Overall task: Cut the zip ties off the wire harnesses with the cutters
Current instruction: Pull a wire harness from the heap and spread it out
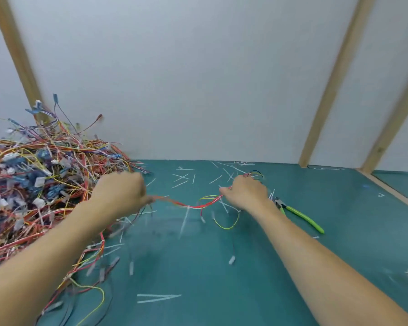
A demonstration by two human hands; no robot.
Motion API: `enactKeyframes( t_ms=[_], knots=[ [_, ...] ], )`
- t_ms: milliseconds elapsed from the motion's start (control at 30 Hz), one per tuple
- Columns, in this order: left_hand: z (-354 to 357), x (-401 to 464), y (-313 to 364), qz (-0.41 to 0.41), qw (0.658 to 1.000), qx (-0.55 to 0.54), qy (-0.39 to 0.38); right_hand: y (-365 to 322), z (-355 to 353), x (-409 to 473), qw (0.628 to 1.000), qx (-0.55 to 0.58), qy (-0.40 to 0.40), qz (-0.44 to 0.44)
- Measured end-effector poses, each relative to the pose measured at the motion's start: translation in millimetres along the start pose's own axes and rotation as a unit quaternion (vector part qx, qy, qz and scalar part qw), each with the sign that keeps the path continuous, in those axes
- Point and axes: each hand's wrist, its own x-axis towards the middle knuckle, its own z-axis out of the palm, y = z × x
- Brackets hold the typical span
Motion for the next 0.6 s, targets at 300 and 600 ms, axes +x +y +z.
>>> enactKeyframes(
  t_ms=[300,600],
  knots=[
    [3.8,23.0,44.8,0.033,0.836,-0.544,-0.067,-75.0,4.7,-50.5,0.920,0.335,0.013,-0.204],
    [33.8,-4.9,-57.6,0.146,0.949,-0.153,-0.232,-68.7,38.3,-47.7,0.955,0.168,-0.022,-0.243]
  ],
)
